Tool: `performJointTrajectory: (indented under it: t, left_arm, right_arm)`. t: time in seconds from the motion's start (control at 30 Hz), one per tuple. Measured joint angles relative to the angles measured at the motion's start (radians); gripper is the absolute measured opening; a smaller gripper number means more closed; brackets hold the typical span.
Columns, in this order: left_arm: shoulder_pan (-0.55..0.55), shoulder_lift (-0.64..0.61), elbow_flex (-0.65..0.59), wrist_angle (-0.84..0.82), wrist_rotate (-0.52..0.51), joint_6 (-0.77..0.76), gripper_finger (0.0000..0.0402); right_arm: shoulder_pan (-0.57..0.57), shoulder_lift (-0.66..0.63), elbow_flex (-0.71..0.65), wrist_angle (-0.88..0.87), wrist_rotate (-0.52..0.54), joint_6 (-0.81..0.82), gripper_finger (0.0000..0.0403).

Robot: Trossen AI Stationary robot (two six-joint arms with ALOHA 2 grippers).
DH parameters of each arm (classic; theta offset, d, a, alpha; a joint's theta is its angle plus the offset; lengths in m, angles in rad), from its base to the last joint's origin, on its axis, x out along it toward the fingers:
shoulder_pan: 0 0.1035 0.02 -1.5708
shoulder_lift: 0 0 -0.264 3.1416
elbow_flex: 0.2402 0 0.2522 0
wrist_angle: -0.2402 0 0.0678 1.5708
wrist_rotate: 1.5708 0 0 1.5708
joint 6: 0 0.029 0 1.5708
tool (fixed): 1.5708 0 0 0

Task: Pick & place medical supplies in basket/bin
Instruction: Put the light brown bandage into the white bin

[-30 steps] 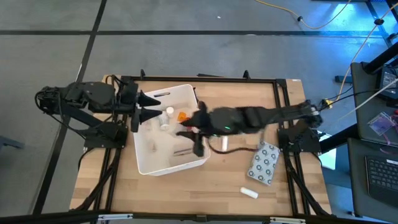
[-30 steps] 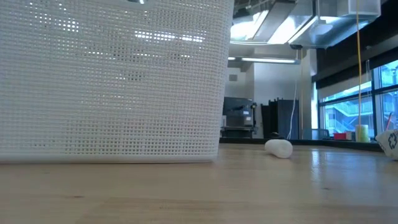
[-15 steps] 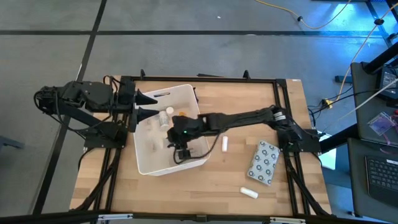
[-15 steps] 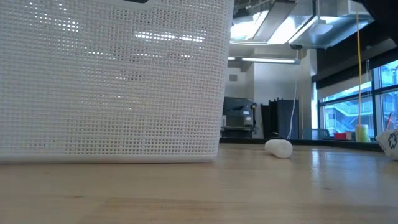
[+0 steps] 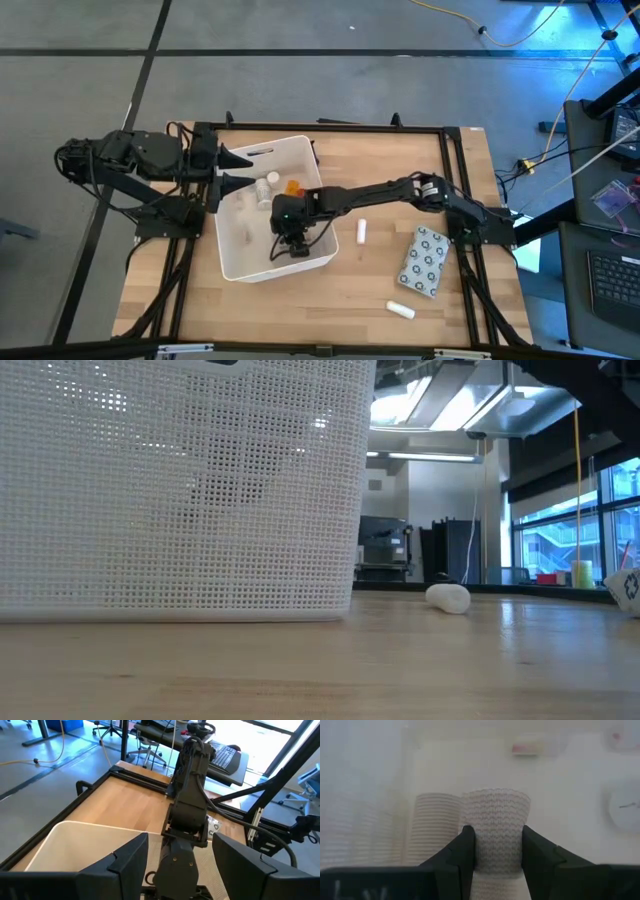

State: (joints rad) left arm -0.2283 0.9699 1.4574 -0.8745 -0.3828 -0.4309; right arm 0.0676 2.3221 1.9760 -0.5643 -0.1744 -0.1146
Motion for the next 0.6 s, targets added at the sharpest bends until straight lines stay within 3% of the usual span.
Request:
performJointTrajectory:
  t: [0.6]
  left_arm:
    - [0.0, 0.0, 0.0, -0.02, -0.002, -0.001, 0.0214]
  right_arm:
    - [0.0, 0.009, 0.001, -0.001, -0.051, -0.003, 0.013]
